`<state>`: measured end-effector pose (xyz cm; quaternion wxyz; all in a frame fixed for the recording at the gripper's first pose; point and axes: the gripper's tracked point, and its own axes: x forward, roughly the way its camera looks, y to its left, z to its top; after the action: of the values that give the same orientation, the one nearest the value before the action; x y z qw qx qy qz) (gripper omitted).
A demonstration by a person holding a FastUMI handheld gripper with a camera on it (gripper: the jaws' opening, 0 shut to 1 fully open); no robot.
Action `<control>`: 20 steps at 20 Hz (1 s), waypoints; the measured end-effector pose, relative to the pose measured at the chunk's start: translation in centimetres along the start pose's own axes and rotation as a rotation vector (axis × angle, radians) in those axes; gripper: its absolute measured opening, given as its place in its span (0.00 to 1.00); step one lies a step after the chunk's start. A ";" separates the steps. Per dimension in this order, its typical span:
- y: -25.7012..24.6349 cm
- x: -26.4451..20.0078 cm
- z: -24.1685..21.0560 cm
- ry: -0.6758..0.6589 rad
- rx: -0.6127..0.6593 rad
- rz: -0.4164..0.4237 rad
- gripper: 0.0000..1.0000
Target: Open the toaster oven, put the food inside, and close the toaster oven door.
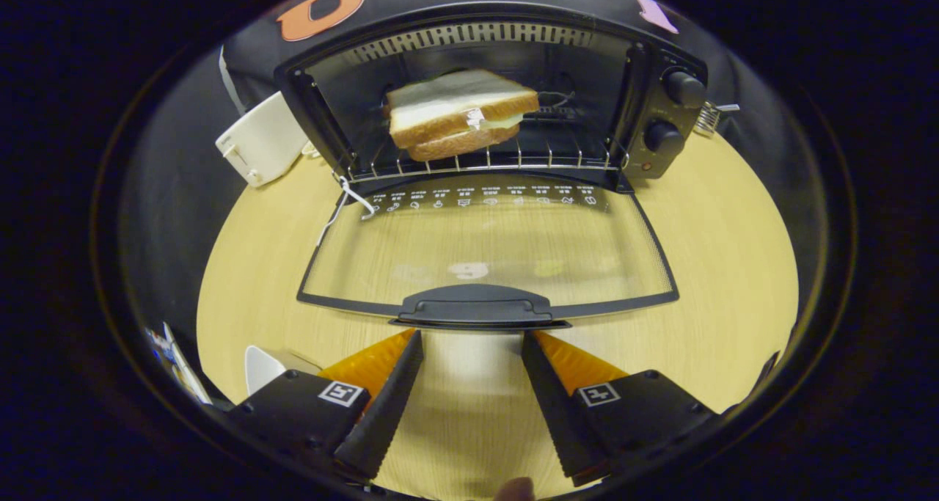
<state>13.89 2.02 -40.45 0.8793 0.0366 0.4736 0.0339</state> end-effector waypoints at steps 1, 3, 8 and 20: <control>0.1 -0.3 0.2 -0.006 0.006 0.003 0.91; 0.1 -1.2 0.4 -0.017 0.013 0.009 0.91; 0.7 -4.4 2.0 -0.090 0.079 0.060 0.91; 3.4 -13.8 14.4 -0.474 -0.079 0.090 0.91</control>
<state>18.29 3.65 -20.76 0.9643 0.0301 0.2500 0.0821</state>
